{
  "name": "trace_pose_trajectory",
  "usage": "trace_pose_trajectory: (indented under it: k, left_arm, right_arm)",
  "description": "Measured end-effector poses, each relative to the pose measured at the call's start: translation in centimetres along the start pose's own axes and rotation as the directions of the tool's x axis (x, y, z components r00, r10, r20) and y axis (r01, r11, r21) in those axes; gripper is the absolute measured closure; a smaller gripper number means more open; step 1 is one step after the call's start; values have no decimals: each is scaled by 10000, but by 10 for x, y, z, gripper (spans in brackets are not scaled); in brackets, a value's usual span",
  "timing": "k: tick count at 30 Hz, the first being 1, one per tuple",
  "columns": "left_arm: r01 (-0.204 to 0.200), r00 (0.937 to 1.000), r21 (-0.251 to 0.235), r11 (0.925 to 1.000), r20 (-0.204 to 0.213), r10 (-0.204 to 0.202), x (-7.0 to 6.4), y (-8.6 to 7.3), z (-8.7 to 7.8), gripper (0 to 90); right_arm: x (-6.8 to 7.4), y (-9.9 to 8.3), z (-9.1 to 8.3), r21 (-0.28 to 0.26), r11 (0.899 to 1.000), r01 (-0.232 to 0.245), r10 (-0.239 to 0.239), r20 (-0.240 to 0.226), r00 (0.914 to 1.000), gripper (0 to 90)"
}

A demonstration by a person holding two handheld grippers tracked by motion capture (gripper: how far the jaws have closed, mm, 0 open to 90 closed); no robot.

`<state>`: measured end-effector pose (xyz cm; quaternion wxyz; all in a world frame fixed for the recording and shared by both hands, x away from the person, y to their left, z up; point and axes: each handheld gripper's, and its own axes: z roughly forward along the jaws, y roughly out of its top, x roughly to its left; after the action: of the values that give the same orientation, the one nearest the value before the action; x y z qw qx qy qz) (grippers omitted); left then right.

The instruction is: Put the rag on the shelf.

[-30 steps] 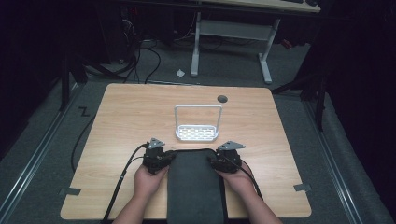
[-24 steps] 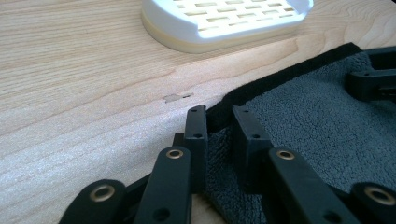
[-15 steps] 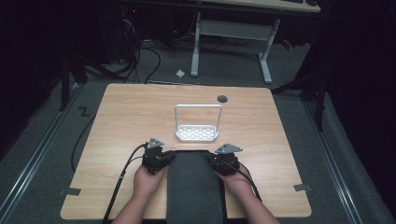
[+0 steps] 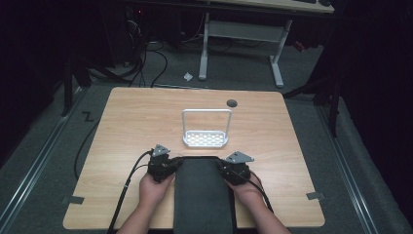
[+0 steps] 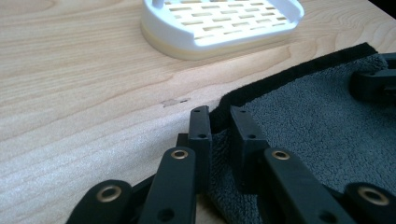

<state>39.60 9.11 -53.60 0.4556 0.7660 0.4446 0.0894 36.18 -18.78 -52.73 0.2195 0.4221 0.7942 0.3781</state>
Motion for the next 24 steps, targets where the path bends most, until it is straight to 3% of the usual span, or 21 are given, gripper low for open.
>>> trace_pose_trajectory:
  k: [7,11,13,17,24]
  left_arm:
    - [-174,9998,-554,9983,11,175,-3,0,-7,815]
    - [22,9998,-972,9953,177,-5,-7,3,-15,817]
    - [-89,9999,-1159,9932,98,101,-11,6,-20,817]
    - [-531,9986,-1454,9880,-83,524,-17,12,-29,816]
    - [-461,9989,-1651,9852,14,470,-22,16,-38,816]
  right_arm:
    - [4,1,-6,-370,9987,354,-353,24,9994,785]
    - [5,4,-16,-763,9965,338,-347,-100,9993,786]
    - [5,5,-20,-931,9955,152,-174,-224,9996,786]
    - [8,8,-26,-1237,9918,320,-356,-269,9990,785]
    - [9,11,-32,-1520,9874,436,-454,-81,9989,786]
